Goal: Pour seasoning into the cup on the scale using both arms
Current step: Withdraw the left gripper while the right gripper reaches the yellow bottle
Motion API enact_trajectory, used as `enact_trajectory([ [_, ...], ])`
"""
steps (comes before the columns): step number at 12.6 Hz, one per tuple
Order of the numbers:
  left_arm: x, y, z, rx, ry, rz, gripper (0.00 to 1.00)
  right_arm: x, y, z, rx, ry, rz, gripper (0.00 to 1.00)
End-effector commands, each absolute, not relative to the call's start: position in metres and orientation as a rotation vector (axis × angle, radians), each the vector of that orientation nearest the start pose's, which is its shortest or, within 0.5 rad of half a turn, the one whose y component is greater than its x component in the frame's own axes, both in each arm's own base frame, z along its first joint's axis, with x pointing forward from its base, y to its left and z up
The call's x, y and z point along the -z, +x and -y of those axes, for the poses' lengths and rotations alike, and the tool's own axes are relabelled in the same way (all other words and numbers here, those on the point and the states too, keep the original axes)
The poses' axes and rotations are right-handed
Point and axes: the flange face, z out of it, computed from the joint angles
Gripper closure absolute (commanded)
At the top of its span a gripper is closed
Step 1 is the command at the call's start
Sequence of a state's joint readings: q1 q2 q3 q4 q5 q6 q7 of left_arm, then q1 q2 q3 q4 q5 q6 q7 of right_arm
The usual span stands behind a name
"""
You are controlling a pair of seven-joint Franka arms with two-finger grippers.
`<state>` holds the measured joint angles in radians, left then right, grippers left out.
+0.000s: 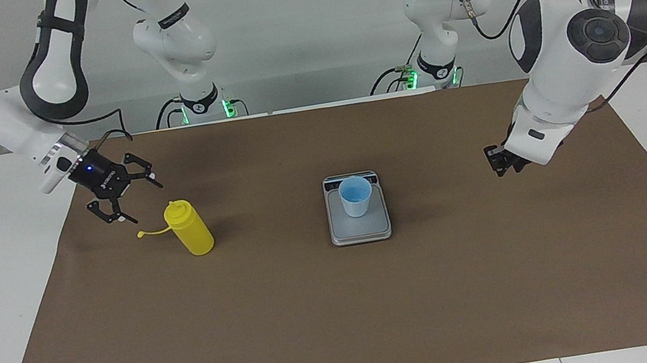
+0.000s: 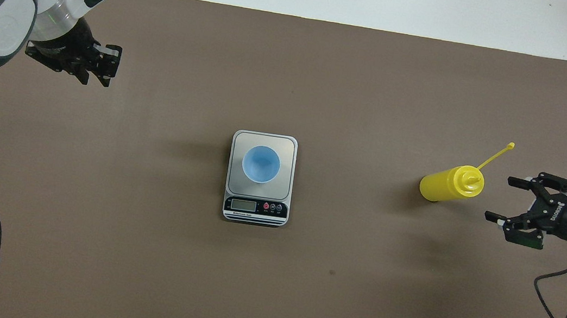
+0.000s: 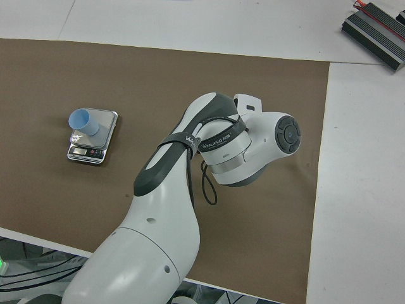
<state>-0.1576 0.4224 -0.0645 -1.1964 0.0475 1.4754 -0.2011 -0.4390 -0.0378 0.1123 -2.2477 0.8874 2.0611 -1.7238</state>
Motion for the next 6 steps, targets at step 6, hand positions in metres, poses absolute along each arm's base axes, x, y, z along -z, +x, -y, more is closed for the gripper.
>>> enact_trajectory([
  [6,-0.587,0.615,0.118,-0.162,-3.094,-0.133,0.59,-0.322,0.505,0.110,0.908,-2.197,0.982,0.00],
])
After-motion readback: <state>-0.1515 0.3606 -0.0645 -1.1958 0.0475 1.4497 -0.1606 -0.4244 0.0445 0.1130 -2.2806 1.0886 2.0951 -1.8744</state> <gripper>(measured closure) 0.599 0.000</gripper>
